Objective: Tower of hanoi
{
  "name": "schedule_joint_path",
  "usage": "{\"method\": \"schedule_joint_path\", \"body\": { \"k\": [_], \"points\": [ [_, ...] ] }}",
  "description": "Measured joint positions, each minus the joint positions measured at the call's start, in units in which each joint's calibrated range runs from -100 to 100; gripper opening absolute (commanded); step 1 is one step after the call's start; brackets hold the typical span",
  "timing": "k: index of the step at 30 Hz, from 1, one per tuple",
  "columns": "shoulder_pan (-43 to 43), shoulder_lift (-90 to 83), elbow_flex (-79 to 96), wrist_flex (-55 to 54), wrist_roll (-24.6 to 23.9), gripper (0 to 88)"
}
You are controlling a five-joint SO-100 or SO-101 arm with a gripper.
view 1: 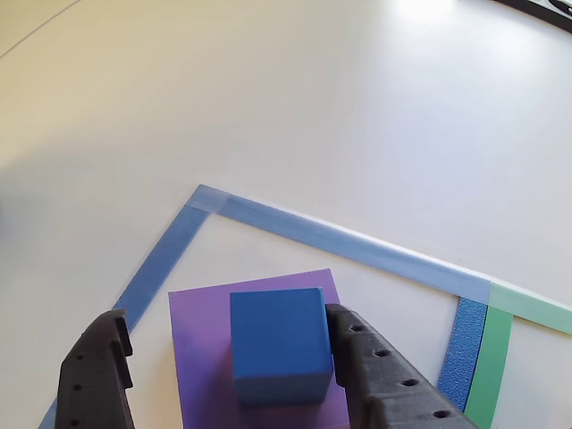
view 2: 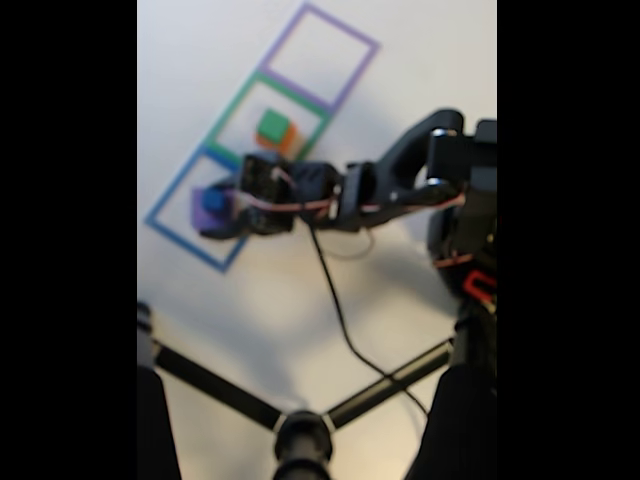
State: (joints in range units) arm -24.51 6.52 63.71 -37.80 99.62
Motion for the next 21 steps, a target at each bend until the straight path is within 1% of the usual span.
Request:
{"method": "schedule_joint_path", "body": {
  "k": [3, 6, 8, 9, 12, 13, 17, 21],
  "points": [
    [0.0, -0.8, -1.2, 0.2, 0.4, 25.1],
    [0.0, -5.0, -3.2, 4.2, 0.4, 24.6],
    [0.0, -8.8, -4.7, 8.8, 0.4, 20.6],
    [0.0, -10.9, -5.6, 11.6, 0.4, 17.4],
    [0.0, -18.0, -8.9, 21.7, 0.4, 2.6],
    [0.0, -20.3, -10.1, 25.4, 0.4, 0.1],
    [0.3, -30.7, -13.9, 43.1, 0.4, 0.0],
    [3.0, -40.6, -16.2, 59.7, 0.4, 0.0]
  ]
}}
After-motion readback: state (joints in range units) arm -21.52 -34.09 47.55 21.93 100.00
